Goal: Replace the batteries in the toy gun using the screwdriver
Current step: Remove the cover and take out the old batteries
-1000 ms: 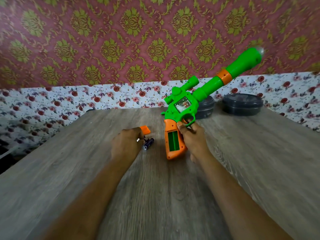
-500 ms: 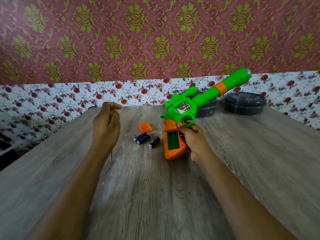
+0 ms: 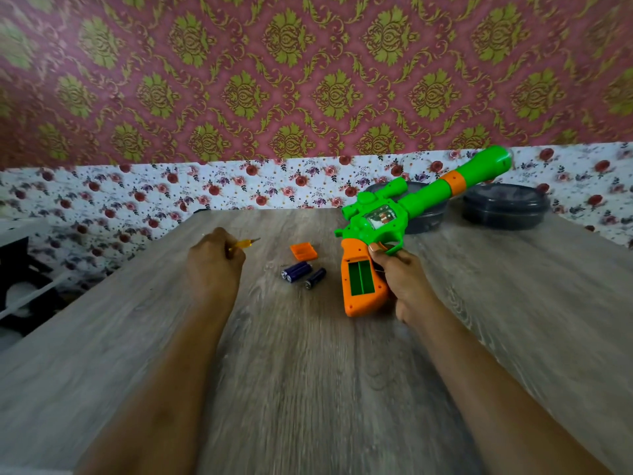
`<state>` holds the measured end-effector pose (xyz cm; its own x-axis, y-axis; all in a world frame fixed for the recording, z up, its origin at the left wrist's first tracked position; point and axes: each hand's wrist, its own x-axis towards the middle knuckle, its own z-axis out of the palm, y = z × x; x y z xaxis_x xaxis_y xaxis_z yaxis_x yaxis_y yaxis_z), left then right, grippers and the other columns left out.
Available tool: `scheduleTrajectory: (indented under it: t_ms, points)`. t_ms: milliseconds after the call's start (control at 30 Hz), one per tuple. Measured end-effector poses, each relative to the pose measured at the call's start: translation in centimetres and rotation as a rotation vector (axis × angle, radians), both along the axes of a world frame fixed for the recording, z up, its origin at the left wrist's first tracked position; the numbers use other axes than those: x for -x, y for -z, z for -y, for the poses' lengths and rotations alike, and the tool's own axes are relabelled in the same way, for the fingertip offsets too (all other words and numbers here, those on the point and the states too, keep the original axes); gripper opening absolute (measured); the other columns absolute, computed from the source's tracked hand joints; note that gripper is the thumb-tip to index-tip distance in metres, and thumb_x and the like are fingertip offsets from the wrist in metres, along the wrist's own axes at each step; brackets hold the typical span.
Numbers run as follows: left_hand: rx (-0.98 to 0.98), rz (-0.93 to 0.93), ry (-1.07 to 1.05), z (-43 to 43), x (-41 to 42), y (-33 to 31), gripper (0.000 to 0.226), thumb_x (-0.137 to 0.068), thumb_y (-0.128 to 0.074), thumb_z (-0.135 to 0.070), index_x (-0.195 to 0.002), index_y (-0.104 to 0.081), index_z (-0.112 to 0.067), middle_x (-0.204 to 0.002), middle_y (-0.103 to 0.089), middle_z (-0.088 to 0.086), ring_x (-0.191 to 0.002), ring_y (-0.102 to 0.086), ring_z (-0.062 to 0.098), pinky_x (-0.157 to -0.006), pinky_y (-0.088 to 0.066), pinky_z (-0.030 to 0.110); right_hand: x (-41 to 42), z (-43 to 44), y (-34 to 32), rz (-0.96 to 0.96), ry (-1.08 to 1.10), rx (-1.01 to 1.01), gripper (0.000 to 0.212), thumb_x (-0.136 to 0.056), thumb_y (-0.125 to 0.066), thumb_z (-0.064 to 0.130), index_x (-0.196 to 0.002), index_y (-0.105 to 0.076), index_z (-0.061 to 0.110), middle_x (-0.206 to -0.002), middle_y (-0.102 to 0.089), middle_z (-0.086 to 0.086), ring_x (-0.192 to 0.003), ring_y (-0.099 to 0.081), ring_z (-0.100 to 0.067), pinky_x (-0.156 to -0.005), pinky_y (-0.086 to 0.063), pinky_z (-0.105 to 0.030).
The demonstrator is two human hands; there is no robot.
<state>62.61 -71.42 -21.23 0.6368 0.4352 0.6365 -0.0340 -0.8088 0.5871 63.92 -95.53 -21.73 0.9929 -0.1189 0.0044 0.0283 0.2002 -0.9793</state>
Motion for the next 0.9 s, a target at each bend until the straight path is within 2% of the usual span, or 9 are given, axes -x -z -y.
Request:
scheduleTrajectory:
  t_ms: [167, 267, 367, 433, 500, 600, 700, 833, 900]
  points:
    - [-0.125, -0.255, -0.057, -0.1, 0.0, 0.7, 0.006, -0.083, -0.064, -0.009, -0.087, -0.061, -0.007, -0.088, -0.063, 0.015, -0.074, -0.058, 0.028, -0.054, -0.037, 0.03, 0.0, 0.0, 0.2, -0.018, -0.011, 0.015, 0.013, -0.089, -0.061, 0.023, -0.1, -0.061, 0.016, -0.089, -0.065, -0.005, -0.095, -0.061, -0.029, -0.092, -0.049, -0.045]
    - [-0.165, -0.391, -0.089, -0.3, 0.0, 1.0, 0.013, -0.085, -0.063, -0.012, -0.097, -0.059, -0.01, -0.095, -0.061, 0.012, -0.079, -0.056, 0.027, -0.057, -0.04, 0.032, 0.0, 0.0, 0.2, -0.028, -0.005, 0.036, 0.017, -0.088, -0.061, 0.025, -0.103, -0.061, 0.016, -0.099, -0.065, -0.008, -0.101, -0.062, -0.031, -0.095, -0.047, -0.048]
    - [-0.172, -0.45, -0.084, -0.6, -0.3, 1.2, 0.017, -0.085, -0.062, -0.015, -0.1, -0.059, -0.008, -0.093, -0.06, 0.013, -0.079, -0.056, 0.027, -0.057, -0.042, 0.032, -0.2, 0.0, 0.3, -0.036, 0.003, 0.044, 0.022, -0.088, -0.061, 0.025, -0.107, -0.061, 0.013, -0.103, -0.065, -0.011, -0.098, -0.062, -0.03, -0.093, -0.048, -0.046]
    - [-0.17, -0.463, -0.084, -0.6, -0.4, 1.2, 0.018, -0.085, -0.062, -0.017, -0.1, -0.059, -0.008, -0.093, -0.06, 0.013, -0.081, -0.057, 0.028, -0.058, -0.043, 0.031, -0.2, -0.1, 0.3, -0.033, 0.0, 0.038, 0.022, -0.088, -0.062, 0.025, -0.106, -0.062, 0.012, -0.1, -0.066, -0.011, -0.09, -0.062, -0.028, -0.086, -0.05, -0.039]
    - [-0.167, -0.445, -0.079, -0.7, -0.4, 1.2, 0.019, -0.085, -0.062, -0.02, -0.101, -0.06, -0.008, -0.095, -0.061, 0.013, -0.083, -0.058, 0.029, -0.06, -0.044, 0.031, -0.2, -0.1, 0.3, -0.028, -0.004, 0.035, 0.019, -0.088, -0.062, 0.024, -0.103, -0.062, 0.013, -0.093, -0.065, -0.008, -0.082, -0.062, -0.024, -0.078, -0.049, -0.034]
    - [-0.176, -0.334, -0.064, -0.6, -0.3, 1.0, 0.022, -0.085, -0.061, -0.024, -0.101, -0.063, -0.009, -0.099, -0.064, 0.014, -0.089, -0.059, 0.031, -0.068, -0.049, 0.034, -0.2, -0.2, 0.4, -0.043, -0.006, 0.036, 0.017, -0.088, -0.062, 0.024, -0.1, -0.062, 0.013, -0.089, -0.065, -0.007, -0.082, -0.061, -0.024, -0.077, -0.048, -0.033]
    - [-0.165, -0.233, 0.002, 0.0, -0.3, 0.4, 0.019, -0.085, -0.06, -0.023, -0.097, -0.066, -0.01, -0.1, -0.066, 0.011, -0.091, -0.06, 0.028, -0.074, -0.051, 0.037, 0.0, -0.3, 0.1, -0.05, -0.018, 0.028, 0.007, -0.088, -0.062, 0.022, -0.088, -0.061, 0.015, -0.083, -0.064, -0.004, -0.076, -0.059, -0.02, -0.066, -0.046, -0.026]
    - [-0.008, -0.063, 0.278, 3.1, 0.9, -0.7, 0.014, -0.086, -0.064, -0.016, -0.099, -0.067, -0.01, -0.095, -0.067, 0.001, -0.089, -0.062, 0.018, -0.073, -0.046, 0.019, 0.9, -0.6, 0.1, -0.083, -0.02, 0.027, 0.021, -0.087, -0.063, 0.021, -0.104, -0.062, 0.009, -0.088, -0.064, -0.008, -0.077, -0.059, -0.021, -0.062, -0.045, -0.026]
    - [0.132, -0.07, 0.422, 4.9, 1.9, -1.1, 0.02, -0.088, -0.063, -0.017, -0.107, -0.065, -0.013, -0.094, -0.065, -0.002, -0.086, -0.06, 0.011, -0.071, -0.043, 0.005, 1.9, -1.0, 0.1, -0.097, -0.041, 0.028, 0.015, -0.086, -0.064, 0.018, -0.097, -0.063, 0.008, -0.086, -0.064, -0.009, -0.071, -0.059, -0.018, -0.06, -0.045, -0.025]
